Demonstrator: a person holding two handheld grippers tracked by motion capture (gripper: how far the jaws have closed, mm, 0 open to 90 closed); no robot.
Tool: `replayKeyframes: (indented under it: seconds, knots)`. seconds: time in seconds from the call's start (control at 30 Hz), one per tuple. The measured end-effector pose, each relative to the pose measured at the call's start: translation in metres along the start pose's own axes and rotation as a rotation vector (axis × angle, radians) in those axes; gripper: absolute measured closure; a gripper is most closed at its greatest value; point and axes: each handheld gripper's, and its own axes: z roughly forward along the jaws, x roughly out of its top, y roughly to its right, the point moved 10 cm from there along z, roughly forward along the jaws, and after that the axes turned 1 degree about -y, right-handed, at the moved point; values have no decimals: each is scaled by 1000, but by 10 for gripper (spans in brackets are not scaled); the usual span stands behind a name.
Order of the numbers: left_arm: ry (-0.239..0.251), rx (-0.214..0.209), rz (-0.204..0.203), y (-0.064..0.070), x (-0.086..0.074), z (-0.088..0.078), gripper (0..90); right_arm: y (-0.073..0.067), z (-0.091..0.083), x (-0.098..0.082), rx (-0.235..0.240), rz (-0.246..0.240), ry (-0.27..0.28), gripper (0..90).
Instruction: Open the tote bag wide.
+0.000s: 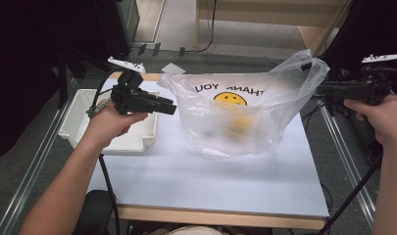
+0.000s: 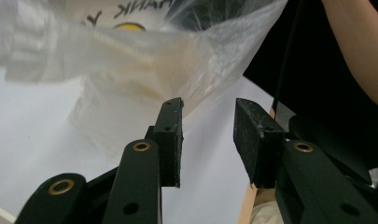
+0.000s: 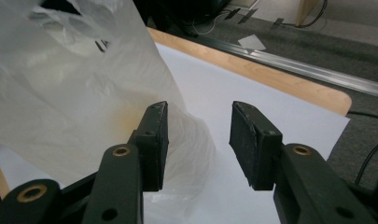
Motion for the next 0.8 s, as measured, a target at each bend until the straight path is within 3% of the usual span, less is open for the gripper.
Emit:
replayKeyframes:
  seconds: [0.2,0.4,0.53,0.8]
  knots:
    - [55,44,-67,4,24,-4,663,-4,-10,20,-28,-7,2,582]
    - [104,78,-89,10,49,-2,687,-8,-15,46,-47,-21,7,587]
    - [113,70,-81,17,64,4,690,-11,-19,67,-57,-35,26,591]
    - [84,70,-86,18,81,26,692,-34,-14,104,-17,-82,54,596]
